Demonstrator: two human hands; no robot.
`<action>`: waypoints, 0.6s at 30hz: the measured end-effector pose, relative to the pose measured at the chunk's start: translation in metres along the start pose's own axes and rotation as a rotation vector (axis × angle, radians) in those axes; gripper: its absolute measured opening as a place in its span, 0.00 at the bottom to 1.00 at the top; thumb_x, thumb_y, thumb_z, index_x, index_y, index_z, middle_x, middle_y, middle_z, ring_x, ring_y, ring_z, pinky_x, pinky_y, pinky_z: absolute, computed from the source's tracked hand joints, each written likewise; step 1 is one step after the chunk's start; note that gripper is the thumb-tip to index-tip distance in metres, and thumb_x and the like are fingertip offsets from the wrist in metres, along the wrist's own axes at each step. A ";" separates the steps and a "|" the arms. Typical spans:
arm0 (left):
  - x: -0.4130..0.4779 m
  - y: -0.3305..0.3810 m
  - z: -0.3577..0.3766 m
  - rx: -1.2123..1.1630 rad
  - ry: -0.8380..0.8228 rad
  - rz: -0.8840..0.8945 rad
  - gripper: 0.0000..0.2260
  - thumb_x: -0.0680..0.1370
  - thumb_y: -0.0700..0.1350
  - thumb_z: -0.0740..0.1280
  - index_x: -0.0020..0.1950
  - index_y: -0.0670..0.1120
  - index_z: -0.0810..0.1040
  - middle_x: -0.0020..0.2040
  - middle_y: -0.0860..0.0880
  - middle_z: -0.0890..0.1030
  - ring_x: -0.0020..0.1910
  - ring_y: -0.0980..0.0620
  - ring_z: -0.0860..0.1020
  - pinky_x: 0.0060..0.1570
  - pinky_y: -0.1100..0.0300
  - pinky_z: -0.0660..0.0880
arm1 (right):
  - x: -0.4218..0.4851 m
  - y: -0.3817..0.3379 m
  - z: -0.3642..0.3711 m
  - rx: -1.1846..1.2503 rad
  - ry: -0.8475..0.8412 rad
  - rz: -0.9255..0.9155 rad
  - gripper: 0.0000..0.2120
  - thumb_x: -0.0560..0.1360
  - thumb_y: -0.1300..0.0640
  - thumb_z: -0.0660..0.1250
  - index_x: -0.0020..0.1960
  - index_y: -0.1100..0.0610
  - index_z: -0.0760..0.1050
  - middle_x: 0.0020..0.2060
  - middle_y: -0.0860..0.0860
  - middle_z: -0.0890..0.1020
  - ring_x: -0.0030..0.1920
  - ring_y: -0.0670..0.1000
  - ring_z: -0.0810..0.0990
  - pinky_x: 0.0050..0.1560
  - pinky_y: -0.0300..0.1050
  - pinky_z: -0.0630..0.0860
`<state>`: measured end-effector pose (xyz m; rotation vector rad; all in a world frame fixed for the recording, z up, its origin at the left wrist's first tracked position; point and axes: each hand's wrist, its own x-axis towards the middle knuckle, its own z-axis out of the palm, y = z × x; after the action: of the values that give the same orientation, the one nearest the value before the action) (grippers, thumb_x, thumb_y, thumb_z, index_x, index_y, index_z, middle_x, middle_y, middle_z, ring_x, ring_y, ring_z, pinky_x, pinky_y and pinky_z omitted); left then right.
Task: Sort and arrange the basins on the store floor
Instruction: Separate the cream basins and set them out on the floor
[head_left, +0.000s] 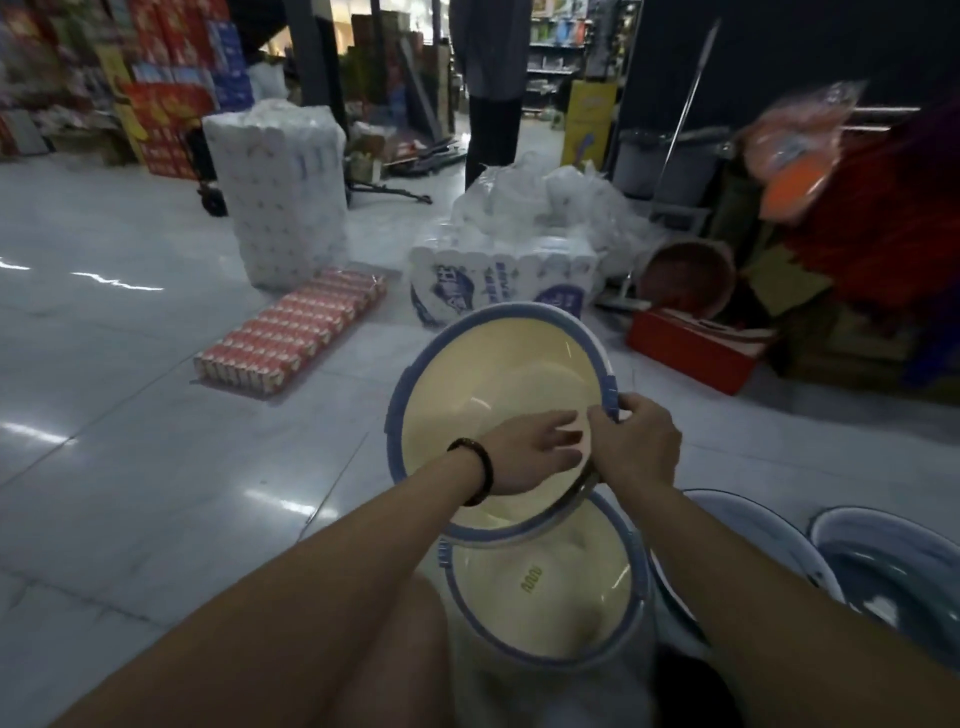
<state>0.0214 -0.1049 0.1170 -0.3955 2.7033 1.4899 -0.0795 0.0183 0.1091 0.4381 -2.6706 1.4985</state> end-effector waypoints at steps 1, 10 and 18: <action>0.005 -0.006 -0.004 0.061 0.088 -0.010 0.25 0.81 0.51 0.67 0.78 0.54 0.66 0.71 0.55 0.76 0.69 0.53 0.74 0.68 0.56 0.72 | 0.005 0.015 -0.008 -0.029 0.007 -0.025 0.03 0.77 0.52 0.69 0.47 0.50 0.81 0.36 0.50 0.81 0.39 0.54 0.79 0.39 0.47 0.72; 0.007 -0.116 -0.041 0.040 0.293 -0.698 0.17 0.82 0.54 0.64 0.66 0.47 0.71 0.56 0.42 0.82 0.50 0.42 0.82 0.49 0.47 0.82 | 0.040 0.134 -0.022 -0.061 -0.200 0.165 0.11 0.80 0.56 0.66 0.41 0.58 0.78 0.33 0.53 0.80 0.35 0.54 0.78 0.33 0.44 0.71; 0.062 -0.128 -0.044 -0.137 0.087 -0.894 0.16 0.80 0.47 0.68 0.63 0.37 0.76 0.53 0.37 0.84 0.49 0.37 0.85 0.50 0.39 0.83 | 0.051 0.207 0.012 -0.067 -0.309 0.370 0.09 0.83 0.53 0.64 0.53 0.58 0.79 0.46 0.58 0.84 0.47 0.59 0.83 0.54 0.62 0.83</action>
<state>-0.0040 -0.2199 0.0256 -1.4458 1.9678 1.3483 -0.1827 0.0987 -0.0594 0.1894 -3.1771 1.5264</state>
